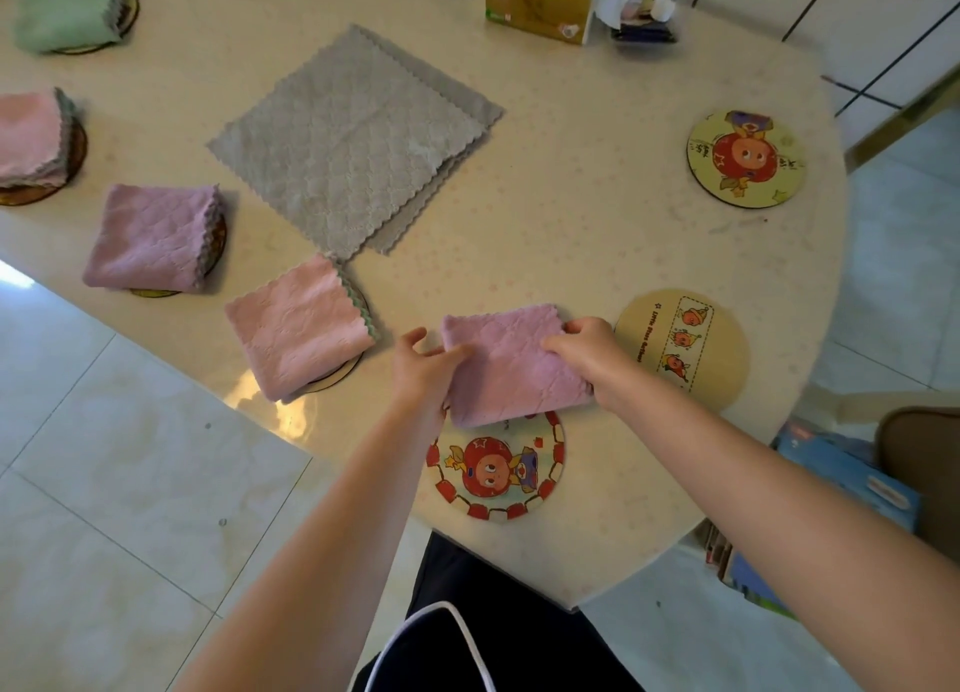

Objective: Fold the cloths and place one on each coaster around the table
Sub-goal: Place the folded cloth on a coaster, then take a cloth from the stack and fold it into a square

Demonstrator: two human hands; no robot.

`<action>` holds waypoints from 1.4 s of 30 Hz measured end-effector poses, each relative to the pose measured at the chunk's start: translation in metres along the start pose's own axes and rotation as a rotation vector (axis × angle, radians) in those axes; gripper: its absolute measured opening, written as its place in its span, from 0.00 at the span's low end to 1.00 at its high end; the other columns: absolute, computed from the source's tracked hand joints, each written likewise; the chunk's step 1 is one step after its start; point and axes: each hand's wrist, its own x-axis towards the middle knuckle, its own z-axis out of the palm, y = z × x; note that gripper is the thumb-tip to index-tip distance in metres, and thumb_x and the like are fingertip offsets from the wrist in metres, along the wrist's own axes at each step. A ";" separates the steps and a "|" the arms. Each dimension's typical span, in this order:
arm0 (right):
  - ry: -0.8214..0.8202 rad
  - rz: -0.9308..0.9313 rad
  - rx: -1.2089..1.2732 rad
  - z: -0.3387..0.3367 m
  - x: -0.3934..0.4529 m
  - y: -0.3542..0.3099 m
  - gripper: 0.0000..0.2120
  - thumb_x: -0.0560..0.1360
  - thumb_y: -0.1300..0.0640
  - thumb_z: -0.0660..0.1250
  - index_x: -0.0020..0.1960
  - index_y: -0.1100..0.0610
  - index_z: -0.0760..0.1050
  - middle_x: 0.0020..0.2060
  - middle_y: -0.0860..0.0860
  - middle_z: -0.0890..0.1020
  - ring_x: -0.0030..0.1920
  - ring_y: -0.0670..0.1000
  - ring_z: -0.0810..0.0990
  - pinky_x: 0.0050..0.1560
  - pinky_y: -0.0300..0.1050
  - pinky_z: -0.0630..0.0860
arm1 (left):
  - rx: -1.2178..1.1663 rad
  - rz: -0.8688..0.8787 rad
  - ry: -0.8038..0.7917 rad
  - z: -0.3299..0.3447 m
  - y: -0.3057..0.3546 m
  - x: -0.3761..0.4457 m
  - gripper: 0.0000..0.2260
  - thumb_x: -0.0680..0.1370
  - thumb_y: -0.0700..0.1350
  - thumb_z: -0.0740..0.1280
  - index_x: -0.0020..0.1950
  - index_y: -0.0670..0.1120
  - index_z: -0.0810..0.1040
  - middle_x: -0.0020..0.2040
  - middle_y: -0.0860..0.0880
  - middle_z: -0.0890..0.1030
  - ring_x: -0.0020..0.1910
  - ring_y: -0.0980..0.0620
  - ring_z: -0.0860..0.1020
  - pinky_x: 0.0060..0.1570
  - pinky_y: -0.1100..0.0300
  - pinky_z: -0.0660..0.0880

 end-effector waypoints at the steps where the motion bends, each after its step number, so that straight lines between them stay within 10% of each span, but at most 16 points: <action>1: -0.007 -0.024 0.013 -0.002 -0.003 0.000 0.07 0.74 0.58 0.66 0.51 0.59 0.75 0.48 0.60 0.82 0.47 0.60 0.83 0.50 0.54 0.79 | -0.013 -0.018 -0.019 -0.003 0.000 -0.002 0.34 0.67 0.45 0.78 0.69 0.51 0.66 0.51 0.47 0.76 0.52 0.43 0.79 0.51 0.48 0.79; 11: -0.283 -0.409 -0.418 -0.002 -0.045 0.034 0.20 0.76 0.54 0.66 0.66 0.56 0.68 0.53 0.50 0.75 0.53 0.50 0.76 0.51 0.43 0.73 | 0.298 0.160 0.009 -0.056 -0.061 -0.049 0.10 0.72 0.44 0.74 0.51 0.48 0.78 0.44 0.48 0.83 0.38 0.53 0.79 0.33 0.62 0.74; 25: -0.031 -0.601 -0.920 0.009 -0.037 0.046 0.16 0.78 0.52 0.62 0.63 0.54 0.65 0.59 0.51 0.73 0.53 0.52 0.75 0.49 0.52 0.77 | 0.743 0.335 0.179 -0.083 -0.080 -0.035 0.11 0.73 0.50 0.67 0.55 0.54 0.74 0.47 0.56 0.78 0.43 0.55 0.76 0.41 0.56 0.77; 37: 0.056 -0.753 -0.900 0.053 0.013 -0.093 0.15 0.78 0.59 0.55 0.64 0.55 0.68 0.61 0.51 0.72 0.59 0.53 0.71 0.52 0.50 0.74 | 1.143 1.067 0.193 -0.114 0.061 0.057 0.07 0.73 0.47 0.68 0.50 0.50 0.79 0.49 0.53 0.79 0.48 0.50 0.76 0.44 0.60 0.70; 42: 0.069 -0.751 -0.956 0.103 0.051 -0.154 0.13 0.77 0.64 0.56 0.60 0.58 0.69 0.59 0.54 0.70 0.59 0.56 0.69 0.53 0.53 0.73 | 1.223 1.001 0.043 -0.146 0.128 0.147 0.15 0.71 0.35 0.67 0.56 0.42 0.78 0.56 0.45 0.78 0.56 0.40 0.74 0.51 0.49 0.74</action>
